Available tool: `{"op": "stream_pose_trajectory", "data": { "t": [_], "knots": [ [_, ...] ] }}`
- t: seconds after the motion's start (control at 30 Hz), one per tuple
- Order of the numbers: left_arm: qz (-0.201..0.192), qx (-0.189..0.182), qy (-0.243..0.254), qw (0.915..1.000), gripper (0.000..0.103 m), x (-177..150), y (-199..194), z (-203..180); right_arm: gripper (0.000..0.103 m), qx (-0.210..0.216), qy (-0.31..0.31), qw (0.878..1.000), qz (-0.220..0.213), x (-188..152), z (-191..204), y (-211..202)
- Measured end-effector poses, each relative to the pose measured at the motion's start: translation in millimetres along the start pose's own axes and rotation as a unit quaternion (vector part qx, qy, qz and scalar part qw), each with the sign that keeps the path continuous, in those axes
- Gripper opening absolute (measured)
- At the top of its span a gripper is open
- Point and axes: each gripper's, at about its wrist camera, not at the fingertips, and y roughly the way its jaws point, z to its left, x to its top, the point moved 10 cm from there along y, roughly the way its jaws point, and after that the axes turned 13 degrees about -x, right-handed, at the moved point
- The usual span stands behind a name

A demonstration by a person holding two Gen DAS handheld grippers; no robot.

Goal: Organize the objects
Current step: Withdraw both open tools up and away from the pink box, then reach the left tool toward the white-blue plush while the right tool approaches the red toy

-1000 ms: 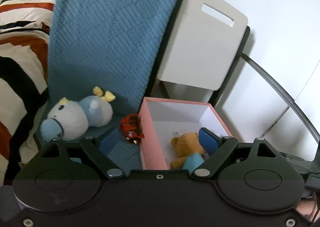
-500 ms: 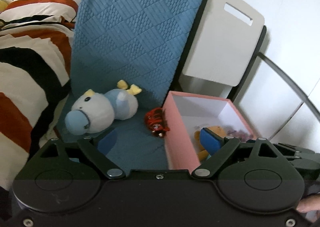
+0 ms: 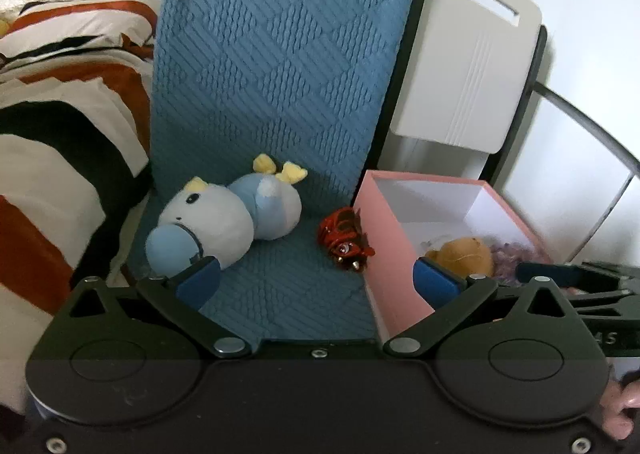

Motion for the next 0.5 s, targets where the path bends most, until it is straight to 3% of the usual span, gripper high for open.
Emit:
{"op": "stream_pose_trajectory", "data": {
  "t": [0.4, 0.5],
  "knots": [
    [0.005, 0.036, 0.039, 0.9986, 0.103, -11, 88, 37, 0.077, -0.001, -0.076, 0.997, 0.002, -8, 5, 55],
    [0.013, 0.043, 0.058, 0.9973, 0.102, -9, 103, 45, 0.071, -0.008, -0.106, 0.994, 0.012, -10, 6, 74]
  ]
}}
